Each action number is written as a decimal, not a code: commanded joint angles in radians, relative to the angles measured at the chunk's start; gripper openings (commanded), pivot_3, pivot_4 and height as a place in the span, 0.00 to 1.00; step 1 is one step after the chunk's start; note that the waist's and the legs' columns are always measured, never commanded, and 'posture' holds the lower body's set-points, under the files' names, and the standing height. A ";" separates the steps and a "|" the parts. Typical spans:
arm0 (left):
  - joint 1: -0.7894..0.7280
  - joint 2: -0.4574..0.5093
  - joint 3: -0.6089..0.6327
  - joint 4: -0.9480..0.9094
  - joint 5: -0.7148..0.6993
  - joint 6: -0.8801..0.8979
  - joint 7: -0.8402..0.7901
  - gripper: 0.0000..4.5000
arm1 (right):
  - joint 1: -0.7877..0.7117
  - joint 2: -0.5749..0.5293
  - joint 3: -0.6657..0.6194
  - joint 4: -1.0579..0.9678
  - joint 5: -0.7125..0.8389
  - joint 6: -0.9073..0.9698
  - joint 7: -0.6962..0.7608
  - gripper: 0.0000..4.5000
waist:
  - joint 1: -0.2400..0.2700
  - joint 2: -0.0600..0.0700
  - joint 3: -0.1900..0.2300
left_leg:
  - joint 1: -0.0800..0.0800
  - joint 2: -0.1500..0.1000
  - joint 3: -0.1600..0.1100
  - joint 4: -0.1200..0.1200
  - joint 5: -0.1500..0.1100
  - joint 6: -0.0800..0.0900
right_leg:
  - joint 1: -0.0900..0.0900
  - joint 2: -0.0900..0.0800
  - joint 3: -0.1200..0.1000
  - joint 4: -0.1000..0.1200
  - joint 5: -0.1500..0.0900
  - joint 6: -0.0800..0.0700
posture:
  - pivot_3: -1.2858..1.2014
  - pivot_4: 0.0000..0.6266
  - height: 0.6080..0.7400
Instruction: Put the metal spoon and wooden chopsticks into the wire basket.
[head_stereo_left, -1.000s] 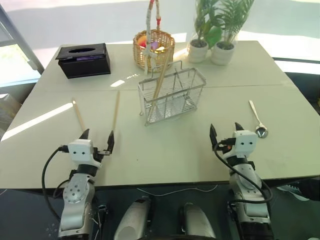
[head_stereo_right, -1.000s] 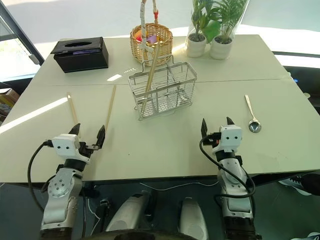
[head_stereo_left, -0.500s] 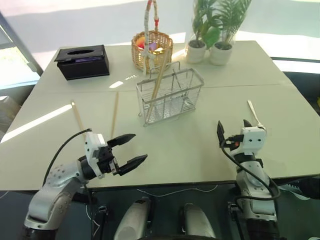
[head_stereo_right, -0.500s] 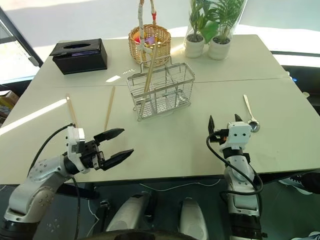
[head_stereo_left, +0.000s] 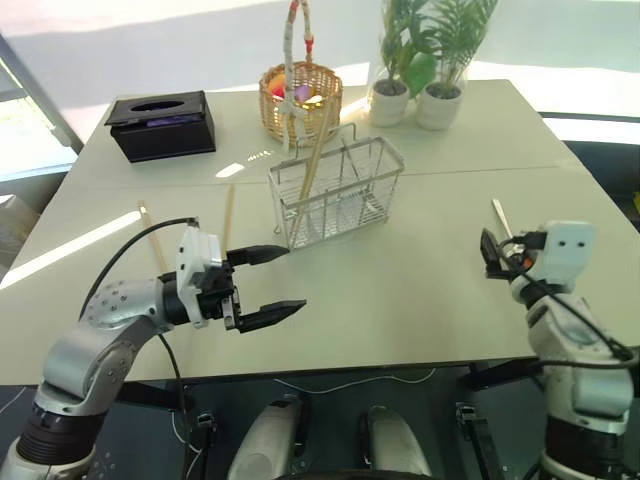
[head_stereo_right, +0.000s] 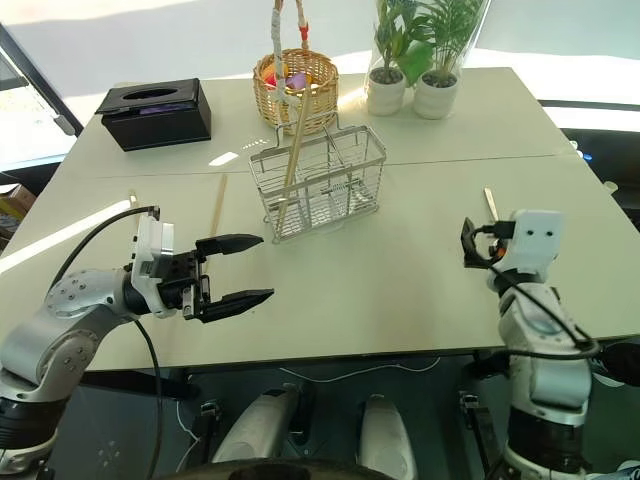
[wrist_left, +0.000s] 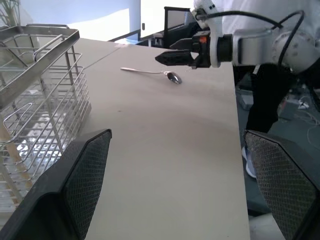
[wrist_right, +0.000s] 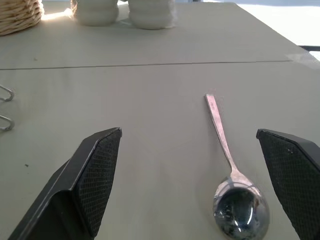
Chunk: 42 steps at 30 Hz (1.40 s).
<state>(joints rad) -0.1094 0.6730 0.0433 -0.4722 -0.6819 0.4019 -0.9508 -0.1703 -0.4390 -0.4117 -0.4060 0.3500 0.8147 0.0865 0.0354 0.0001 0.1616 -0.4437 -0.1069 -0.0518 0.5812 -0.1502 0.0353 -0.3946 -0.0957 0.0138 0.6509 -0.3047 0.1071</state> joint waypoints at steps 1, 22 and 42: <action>0.015 -0.024 -0.007 -0.028 0.023 -0.028 0.020 0.99 | -0.086 -0.070 -0.033 0.032 0.051 0.099 0.044 1.00 | -0.001 0.000 0.000 | 0.000 0.000 0.000 0.000 0.000 0.000 | 0.000 0.000 0.000 0.000 0.000 0.000 | 0.52 0.24 1.00; 0.161 -0.104 0.016 -0.239 0.028 0.001 0.239 0.99 | -0.357 -0.199 0.052 0.792 -0.064 -0.189 0.217 1.00 | -0.012 -0.001 0.001 | 0.000 0.000 0.001 0.002 0.001 0.002 | 0.007 0.000 -0.001 -0.003 0.000 0.001 | 0.52 0.24 1.00; 0.142 -0.082 0.059 -0.257 0.002 0.008 0.296 0.99 | -0.387 -0.183 0.108 0.849 -0.083 -0.123 0.247 1.00 | -0.024 -0.001 0.001 | 0.000 0.000 0.001 0.002 0.000 0.001 | 0.007 0.000 -0.001 -0.003 0.000 0.001 | 0.52 0.24 1.00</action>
<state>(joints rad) 0.0417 0.5865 0.0742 -0.6881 -0.6657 0.4142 -0.6613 -0.5504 -0.6167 -0.3020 0.4573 0.2607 0.6759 0.3219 0.0111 -0.0012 0.1626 -0.4438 -0.1070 -0.0510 0.5831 -0.1498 0.0361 -0.3879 -0.0960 0.0129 0.6477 -0.3043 0.1076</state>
